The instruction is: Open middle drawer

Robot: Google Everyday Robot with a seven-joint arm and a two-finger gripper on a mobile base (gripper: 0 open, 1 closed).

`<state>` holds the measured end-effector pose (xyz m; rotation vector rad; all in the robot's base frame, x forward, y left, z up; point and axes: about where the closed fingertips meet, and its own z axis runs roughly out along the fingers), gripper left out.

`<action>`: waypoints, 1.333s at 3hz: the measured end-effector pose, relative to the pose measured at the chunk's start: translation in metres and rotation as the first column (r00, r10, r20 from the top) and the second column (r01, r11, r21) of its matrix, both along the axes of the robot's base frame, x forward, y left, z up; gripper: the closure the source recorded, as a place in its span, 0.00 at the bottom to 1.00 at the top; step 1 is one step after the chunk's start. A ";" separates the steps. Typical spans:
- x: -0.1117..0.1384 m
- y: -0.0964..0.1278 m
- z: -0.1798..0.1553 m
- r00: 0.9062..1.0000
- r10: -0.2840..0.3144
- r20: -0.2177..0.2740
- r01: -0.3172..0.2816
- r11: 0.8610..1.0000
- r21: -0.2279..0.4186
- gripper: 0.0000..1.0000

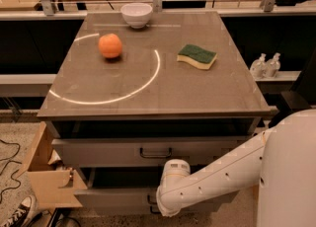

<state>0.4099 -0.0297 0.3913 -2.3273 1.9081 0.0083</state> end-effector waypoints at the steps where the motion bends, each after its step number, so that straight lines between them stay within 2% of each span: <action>1: 0.000 0.000 0.000 1.000 0.000 0.000 0.000 1.000 0.000 1.00; 4: -0.002 -0.001 0.002 1.000 -0.004 0.006 0.004 1.000 -0.002 1.00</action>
Offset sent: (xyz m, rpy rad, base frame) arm -0.1092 -0.0482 0.0843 -0.0799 -0.2216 -0.2009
